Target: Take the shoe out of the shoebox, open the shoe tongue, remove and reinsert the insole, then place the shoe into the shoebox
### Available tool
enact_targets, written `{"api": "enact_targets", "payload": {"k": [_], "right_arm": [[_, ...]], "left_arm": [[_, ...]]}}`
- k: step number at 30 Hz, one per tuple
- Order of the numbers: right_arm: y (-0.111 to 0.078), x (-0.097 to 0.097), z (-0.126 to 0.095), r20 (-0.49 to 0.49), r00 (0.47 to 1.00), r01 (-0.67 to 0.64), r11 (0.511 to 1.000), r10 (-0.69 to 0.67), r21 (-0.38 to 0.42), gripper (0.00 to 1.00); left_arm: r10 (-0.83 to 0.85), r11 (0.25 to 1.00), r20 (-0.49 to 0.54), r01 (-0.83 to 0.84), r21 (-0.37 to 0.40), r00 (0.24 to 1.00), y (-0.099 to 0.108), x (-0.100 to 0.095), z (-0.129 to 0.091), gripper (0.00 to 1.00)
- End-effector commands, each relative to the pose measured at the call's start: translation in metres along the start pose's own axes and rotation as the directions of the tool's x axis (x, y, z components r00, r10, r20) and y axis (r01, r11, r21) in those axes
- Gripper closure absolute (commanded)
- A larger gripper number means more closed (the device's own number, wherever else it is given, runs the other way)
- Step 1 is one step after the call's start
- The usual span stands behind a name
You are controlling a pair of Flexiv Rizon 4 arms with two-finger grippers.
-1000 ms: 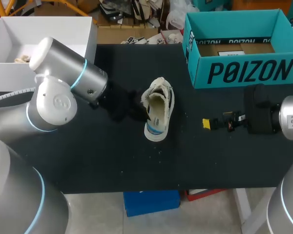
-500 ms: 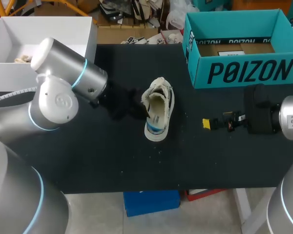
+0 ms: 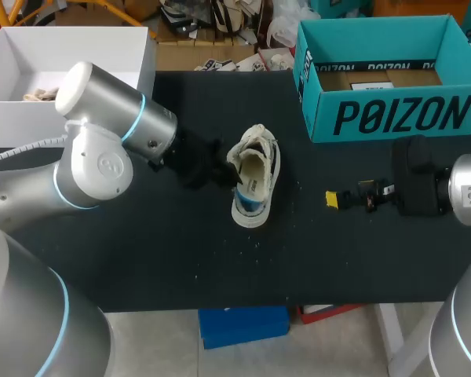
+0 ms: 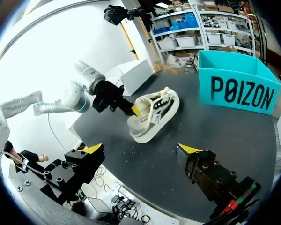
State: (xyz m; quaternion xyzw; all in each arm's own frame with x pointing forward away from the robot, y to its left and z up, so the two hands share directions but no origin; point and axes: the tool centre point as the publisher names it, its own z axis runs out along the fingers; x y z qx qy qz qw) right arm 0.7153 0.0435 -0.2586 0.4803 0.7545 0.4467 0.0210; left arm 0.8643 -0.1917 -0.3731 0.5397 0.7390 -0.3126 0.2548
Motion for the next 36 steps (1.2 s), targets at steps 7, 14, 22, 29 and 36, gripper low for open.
{"api": "enact_targets", "payload": {"k": [7,14,22,29,36], "right_arm": [[0.0,0.001,0.001,0.001,1.0,-0.001,1.0,0.001,-0.001,0.0],[0.0,0.001,0.001,0.001,1.0,-0.001,1.0,0.001,-0.001,0.0],[0.0,0.001,0.001,0.001,1.0,-0.001,1.0,0.001,-0.001,0.0],[0.0,0.001,0.001,0.001,1.0,-0.001,1.0,0.001,-0.001,0.0],[0.0,0.001,0.001,0.001,1.0,-0.001,1.0,0.001,-0.001,0.0]], "left_arm": [[0.003,1.0,0.038,-0.003,0.016,0.999,-0.022,-0.001,-0.013,0.53],[0.002,1.0,0.06,-0.004,0.03,0.998,-0.031,0.0,-0.017,0.72],[-0.001,0.999,0.023,0.0,0.046,1.0,-0.031,0.002,-0.006,1.0],[-0.045,0.999,0.02,0.045,0.005,0.999,-0.021,0.003,-0.005,1.0],[-0.071,0.997,0.01,0.072,-0.024,0.997,-0.016,0.0,0.0,1.0]]}}
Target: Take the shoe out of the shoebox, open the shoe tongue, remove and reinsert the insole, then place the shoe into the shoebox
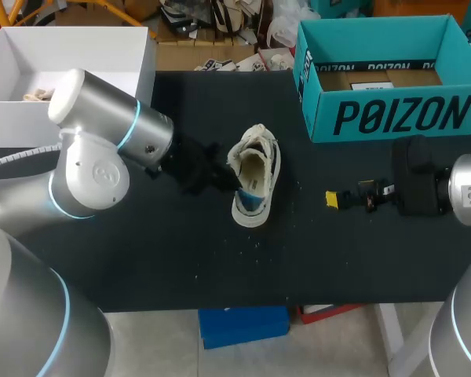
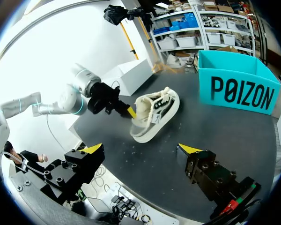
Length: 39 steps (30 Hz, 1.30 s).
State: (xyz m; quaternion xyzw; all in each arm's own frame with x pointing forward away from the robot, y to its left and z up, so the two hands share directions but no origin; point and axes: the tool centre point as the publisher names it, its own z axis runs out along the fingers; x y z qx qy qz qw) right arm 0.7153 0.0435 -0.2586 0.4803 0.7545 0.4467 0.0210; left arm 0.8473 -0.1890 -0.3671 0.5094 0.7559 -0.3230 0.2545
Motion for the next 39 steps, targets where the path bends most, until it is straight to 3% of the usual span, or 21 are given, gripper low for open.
{"api": "enact_targets", "payload": {"k": [1,16,19,20,23,25,27,28,29,33,39], "right_arm": [[0.0,0.001,0.001,0.001,1.0,-0.001,1.0,0.001,-0.001,0.0],[0.0,0.001,0.001,0.001,1.0,-0.001,1.0,0.001,-0.001,0.0],[0.0,0.001,0.001,0.001,1.0,-0.001,1.0,0.001,-0.001,0.0],[0.0,0.001,0.001,0.001,1.0,-0.001,1.0,0.001,-0.001,0.0],[0.0,0.001,0.001,0.001,1.0,-0.001,1.0,0.001,-0.001,0.0],[0.0,0.001,0.001,0.001,1.0,-0.001,1.0,0.001,-0.001,0.0],[0.0,0.001,0.001,0.001,1.0,-0.001,1.0,0.001,-0.001,0.0],[0.0,0.001,0.001,0.001,1.0,-0.001,1.0,0.001,-0.001,0.0],[0.0,0.001,0.001,0.001,1.0,-0.001,1.0,0.001,-0.001,0.0],[0.0,0.001,0.001,0.001,1.0,-0.001,1.0,0.001,-0.001,0.0],[0.0,0.001,0.001,0.001,1.0,-0.001,1.0,0.001,-0.001,0.0]], "left_arm": [[-0.002,1.0,-0.017,0.002,-0.015,1.0,0.0,-0.002,0.009,1.0],[0.018,0.999,-0.16,-0.011,0.049,0.987,-0.01,0.009,0.027,1.0],[0.031,0.998,-0.181,-0.02,0.06,0.983,-0.011,0.008,0.028,0.95],[0.036,0.998,-0.183,-0.025,0.06,0.982,-0.012,0.007,0.027,0.91],[0.058,0.997,-0.183,-0.046,0.07,0.981,-0.016,0.002,0.02,0.56],[0.068,0.994,-0.169,-0.053,0.091,0.983,-0.018,-0.001,0.012,0.26],[0.071,0.993,-0.159,-0.054,0.109,0.985,-0.02,-0.004,0.004,0.21],[0.072,0.991,-0.152,-0.053,0.121,0.986,-0.023,-0.006,-0.002,0.22],[0.073,0.991,-0.143,-0.056,0.125,0.987,-0.024,-0.009,-0.006,0.34],[0.088,0.991,-0.158,-0.071,0.11,0.983,-0.025,-0.018,-0.007,1.0],[0.122,0.993,-0.259,-0.118,0.032,0.958,-0.023,-0.025,0.011,1.0]]}}
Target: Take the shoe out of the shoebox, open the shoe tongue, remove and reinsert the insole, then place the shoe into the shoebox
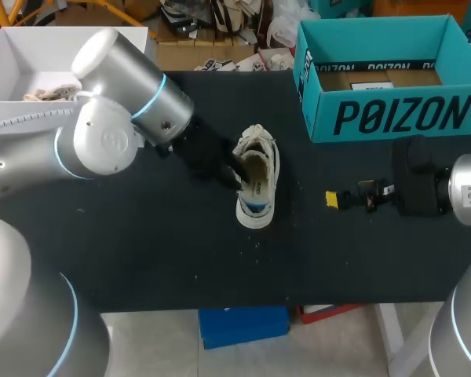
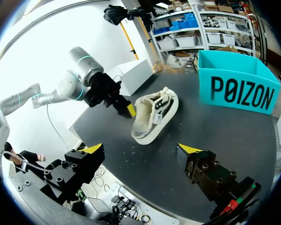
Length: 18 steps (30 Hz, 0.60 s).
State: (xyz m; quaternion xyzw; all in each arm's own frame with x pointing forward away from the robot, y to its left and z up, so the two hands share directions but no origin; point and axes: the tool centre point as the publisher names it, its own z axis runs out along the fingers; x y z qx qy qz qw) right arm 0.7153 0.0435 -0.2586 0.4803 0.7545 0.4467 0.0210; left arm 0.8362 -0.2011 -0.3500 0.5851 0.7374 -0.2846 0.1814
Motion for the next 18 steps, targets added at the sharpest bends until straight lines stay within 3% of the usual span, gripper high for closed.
{"api": "enact_targets", "payload": {"k": [1,12,18], "right_arm": [[0.0,0.001,0.001,0.001,1.0,-0.001,1.0,0.001,-0.001,0.0],[0.0,0.001,0.001,0.001,1.0,-0.001,1.0,0.001,-0.001,0.0],[0.0,0.001,0.001,0.001,1.0,-0.001,1.0,0.001,-0.001,0.0]], "left_arm": [[0.013,0.999,-0.096,-0.018,-0.051,0.995,-0.004,-0.013,0.016,1.0],[0.001,0.996,-0.291,-0.027,-0.085,0.957,-0.001,0.002,0.042,1.0],[-0.001,0.997,-0.331,-0.027,-0.079,0.944,0.003,0.006,0.053,1.0]]}}
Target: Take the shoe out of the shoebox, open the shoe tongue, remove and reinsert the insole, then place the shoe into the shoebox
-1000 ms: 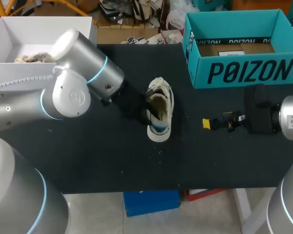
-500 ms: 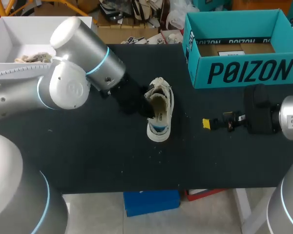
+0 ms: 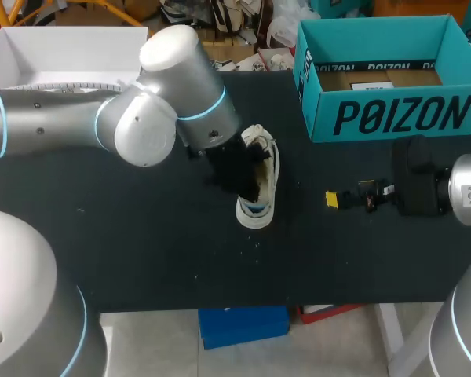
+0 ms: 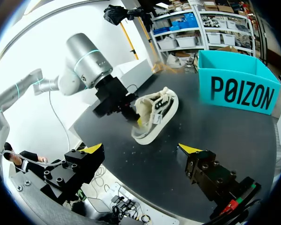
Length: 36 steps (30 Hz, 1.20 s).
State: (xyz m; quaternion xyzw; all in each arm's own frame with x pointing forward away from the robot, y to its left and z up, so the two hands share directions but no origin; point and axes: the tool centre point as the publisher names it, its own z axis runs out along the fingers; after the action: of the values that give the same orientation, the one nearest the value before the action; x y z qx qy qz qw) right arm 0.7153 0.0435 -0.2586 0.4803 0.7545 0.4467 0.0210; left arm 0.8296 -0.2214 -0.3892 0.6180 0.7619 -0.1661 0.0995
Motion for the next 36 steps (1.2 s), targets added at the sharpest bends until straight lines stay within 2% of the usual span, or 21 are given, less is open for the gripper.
{"api": "enact_targets", "payload": {"k": [1,10,16,25,29,30,31,32,33,34,36], "right_arm": [[0.0,0.001,0.001,0.001,1.0,-0.001,1.0,0.001,-0.001,0.0],[0.0,0.001,0.001,0.001,1.0,-0.001,1.0,0.001,-0.001,0.0],[0.0,0.001,0.001,0.001,1.0,-0.001,1.0,0.001,-0.001,0.0],[0.0,0.001,0.001,0.001,1.0,-0.001,1.0,0.001,-0.001,0.0],[0.0,0.001,0.001,0.001,1.0,-0.001,1.0,0.001,-0.001,0.0],[0.0,0.001,0.001,0.001,1.0,-0.001,1.0,0.001,-0.001,0.0],[0.0,0.001,0.001,0.001,1.0,-0.001,1.0,0.001,-0.001,0.0],[0.0,0.001,0.001,0.001,1.0,-0.001,1.0,0.001,-0.001,0.0],[0.0,0.001,0.001,0.001,1.0,-0.001,1.0,0.001,-0.001,0.0],[0.0,0.001,0.001,0.001,1.0,-0.001,1.0,0.001,-0.001,0.0],[0.0,0.001,0.001,0.001,1.0,-0.001,1.0,0.001,-0.001,0.0]], "left_arm": [[-0.002,1.0,-0.051,0.002,0.0,0.999,0.003,-0.006,0.01,1.0],[-0.027,1.0,-0.064,0.028,0.015,0.998,0.006,-0.002,0.03,1.0],[-0.031,0.999,-0.07,0.031,0.008,0.997,0.008,-0.001,0.033,1.0],[-0.034,0.999,-0.019,0.034,-0.032,0.999,0.004,0.008,-0.003,1.0],[-0.05,0.999,0.059,0.051,-0.007,0.997,-0.002,0.013,-0.021,1.0],[-0.065,0.998,0.103,0.062,0.026,0.993,-0.003,0.014,-0.026,0.76],[-0.075,0.997,0.136,0.07,0.042,0.988,-0.002,0.015,-0.03,0.47],[-0.085,0.996,0.162,0.078,0.05,0.983,-0.001,0.016,-0.035,0.04],[-0.102,0.993,0.208,0.086,0.085,0.973,-0.001,0.017,-0.039,0.0],[-0.126,0.987,0.259,0.094,0.13,0.958,0.0,0.017,-0.043,0.0],[-0.148,0.982,0.321,0.099,0.163,0.935,0.0,0.018,-0.051,0.0]]}}
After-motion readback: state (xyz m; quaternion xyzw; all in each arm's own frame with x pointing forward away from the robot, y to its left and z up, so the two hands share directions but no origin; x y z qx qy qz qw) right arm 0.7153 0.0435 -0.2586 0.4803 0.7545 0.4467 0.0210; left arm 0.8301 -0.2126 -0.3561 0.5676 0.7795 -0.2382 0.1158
